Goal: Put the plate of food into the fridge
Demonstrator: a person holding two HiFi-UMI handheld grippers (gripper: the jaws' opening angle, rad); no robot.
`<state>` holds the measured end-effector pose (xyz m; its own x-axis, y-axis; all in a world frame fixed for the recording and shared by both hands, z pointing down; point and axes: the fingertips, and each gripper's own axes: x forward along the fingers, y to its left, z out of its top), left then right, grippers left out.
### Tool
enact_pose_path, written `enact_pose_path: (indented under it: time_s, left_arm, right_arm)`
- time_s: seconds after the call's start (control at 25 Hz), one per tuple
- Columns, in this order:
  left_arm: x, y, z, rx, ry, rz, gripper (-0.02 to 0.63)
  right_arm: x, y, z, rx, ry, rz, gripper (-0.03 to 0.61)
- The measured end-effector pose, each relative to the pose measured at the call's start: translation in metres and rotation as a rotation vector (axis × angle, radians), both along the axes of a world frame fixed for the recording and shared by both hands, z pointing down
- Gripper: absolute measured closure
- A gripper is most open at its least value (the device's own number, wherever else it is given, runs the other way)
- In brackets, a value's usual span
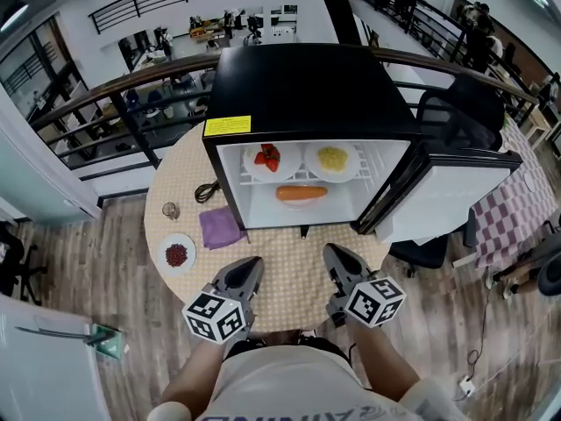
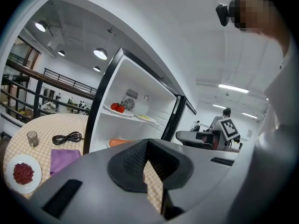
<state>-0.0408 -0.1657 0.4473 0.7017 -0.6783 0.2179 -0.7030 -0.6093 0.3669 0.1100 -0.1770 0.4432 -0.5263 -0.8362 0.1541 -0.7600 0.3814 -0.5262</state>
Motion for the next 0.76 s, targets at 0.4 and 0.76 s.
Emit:
enact_pose_path:
  time_s: [0.4, 0.76]
  left_arm:
    - [0.0003, -0.0035, -0.0023, 0.008, -0.006, 0.013, 0.611]
    - [-0.0019, -0.0035, -0.0016, 0.008, -0.007, 0.021, 0.611]
  right_arm:
    - [-0.0036, -0.004, -0.0043, 0.007, 0.033, -0.011, 0.558]
    - [-0.0085, -0.0046, -0.0042, 0.005, 0.033, -0.016, 0.558]
